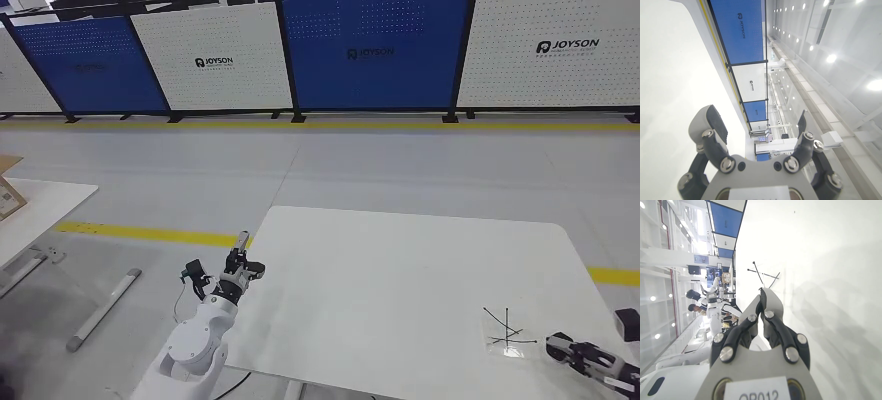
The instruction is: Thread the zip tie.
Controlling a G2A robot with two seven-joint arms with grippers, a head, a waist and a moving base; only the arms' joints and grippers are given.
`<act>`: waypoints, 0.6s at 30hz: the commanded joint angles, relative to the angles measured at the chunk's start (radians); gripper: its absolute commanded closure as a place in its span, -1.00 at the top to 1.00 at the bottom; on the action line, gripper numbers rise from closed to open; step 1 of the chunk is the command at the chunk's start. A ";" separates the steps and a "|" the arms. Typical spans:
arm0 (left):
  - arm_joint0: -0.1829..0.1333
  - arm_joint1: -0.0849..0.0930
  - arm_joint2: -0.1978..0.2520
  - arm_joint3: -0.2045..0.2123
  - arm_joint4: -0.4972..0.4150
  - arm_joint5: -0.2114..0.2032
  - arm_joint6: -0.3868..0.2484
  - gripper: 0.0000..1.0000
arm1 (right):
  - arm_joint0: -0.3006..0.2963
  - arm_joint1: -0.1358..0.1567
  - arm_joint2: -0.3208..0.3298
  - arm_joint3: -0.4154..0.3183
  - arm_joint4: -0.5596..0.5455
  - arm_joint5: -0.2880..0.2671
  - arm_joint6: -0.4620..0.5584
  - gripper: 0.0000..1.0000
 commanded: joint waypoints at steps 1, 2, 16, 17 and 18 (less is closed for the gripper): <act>0.000 0.000 0.000 0.000 0.000 0.000 0.000 1.00 | -0.005 0.002 0.002 -0.004 0.004 -0.003 0.002 -0.78; 0.000 0.000 0.000 0.000 0.000 0.000 0.000 1.00 | -0.009 0.003 0.001 -0.008 0.005 -0.006 0.006 -0.56; 0.000 0.000 0.000 0.000 0.000 0.000 0.000 1.00 | -0.064 0.032 0.088 -0.078 0.041 -0.024 0.129 0.34; 0.000 0.000 0.000 0.000 0.000 0.000 0.000 1.00 | -0.065 0.036 0.100 -0.081 0.047 -0.018 0.159 1.00; 0.000 0.000 0.000 0.000 0.000 0.000 0.000 1.00 | -0.062 0.042 0.111 -0.083 0.057 -0.007 0.195 1.00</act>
